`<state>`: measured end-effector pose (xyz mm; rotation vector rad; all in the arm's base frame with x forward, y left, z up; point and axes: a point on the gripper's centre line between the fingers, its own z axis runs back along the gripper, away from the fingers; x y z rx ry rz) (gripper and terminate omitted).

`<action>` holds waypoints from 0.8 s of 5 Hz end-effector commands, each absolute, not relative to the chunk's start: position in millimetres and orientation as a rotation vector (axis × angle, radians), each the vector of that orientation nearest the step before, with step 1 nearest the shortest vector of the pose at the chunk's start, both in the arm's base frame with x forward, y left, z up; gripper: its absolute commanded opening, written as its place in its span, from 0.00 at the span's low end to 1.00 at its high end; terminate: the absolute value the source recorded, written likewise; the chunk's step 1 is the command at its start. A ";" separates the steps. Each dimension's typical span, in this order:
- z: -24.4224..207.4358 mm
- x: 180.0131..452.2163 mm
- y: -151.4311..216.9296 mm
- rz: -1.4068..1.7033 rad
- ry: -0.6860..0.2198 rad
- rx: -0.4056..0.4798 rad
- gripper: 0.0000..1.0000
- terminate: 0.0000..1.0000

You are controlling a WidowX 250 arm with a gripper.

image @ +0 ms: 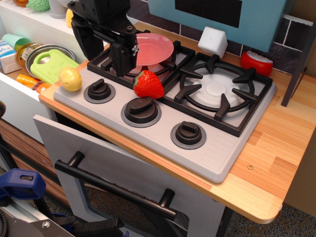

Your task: Put potato on plate

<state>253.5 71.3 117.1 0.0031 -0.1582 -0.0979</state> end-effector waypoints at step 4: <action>103.0 246.6 137.5 -0.148 -0.175 0.070 1.00 0.00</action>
